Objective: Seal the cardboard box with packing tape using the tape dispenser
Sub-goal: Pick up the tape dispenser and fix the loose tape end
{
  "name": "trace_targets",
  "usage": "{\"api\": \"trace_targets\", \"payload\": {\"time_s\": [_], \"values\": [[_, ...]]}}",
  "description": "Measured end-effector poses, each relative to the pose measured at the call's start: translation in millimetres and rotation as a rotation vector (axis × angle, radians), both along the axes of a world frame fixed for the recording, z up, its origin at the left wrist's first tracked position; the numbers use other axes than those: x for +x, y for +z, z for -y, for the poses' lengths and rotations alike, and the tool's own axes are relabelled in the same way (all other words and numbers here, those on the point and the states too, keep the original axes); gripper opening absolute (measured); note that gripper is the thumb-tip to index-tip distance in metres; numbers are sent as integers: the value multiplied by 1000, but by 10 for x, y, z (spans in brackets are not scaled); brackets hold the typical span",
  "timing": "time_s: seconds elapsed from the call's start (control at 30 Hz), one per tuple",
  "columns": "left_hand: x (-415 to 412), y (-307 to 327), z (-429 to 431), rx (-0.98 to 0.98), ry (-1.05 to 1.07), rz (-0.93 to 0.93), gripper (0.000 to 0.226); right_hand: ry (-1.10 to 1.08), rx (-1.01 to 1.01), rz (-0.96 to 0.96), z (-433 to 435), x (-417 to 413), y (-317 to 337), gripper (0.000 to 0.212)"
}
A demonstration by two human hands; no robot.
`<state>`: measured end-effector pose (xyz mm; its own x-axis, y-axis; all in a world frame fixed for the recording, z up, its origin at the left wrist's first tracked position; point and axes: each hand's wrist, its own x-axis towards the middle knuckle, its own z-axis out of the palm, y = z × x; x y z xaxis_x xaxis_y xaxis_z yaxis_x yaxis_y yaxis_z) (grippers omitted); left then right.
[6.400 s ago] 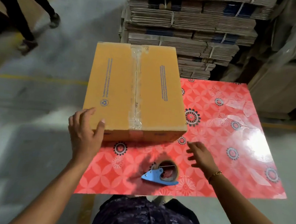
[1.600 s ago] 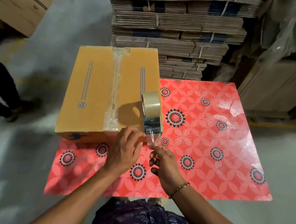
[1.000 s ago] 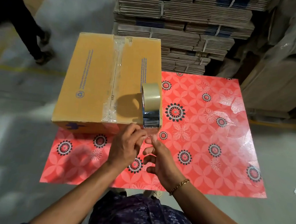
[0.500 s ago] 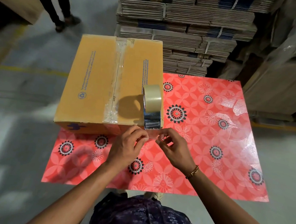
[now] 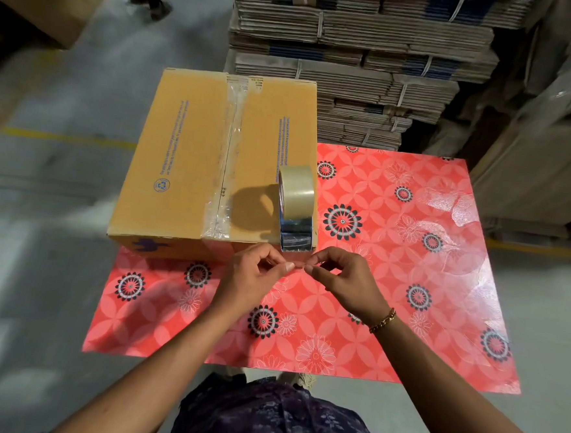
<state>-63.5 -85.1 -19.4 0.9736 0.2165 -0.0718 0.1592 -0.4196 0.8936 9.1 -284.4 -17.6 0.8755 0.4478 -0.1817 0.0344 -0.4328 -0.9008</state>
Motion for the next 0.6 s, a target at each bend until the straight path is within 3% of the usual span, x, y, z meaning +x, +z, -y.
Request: {"api": "trace_targets", "payload": {"time_s": [0.43, 0.6], "values": [[196, 157, 143, -562, 242, -357, 24, -86, 36, -370, -112, 128, 120, 5], [208, 153, 204, -656, 316, -381, 30, -315, 235, -524, -136, -6, 152, 22]]}}
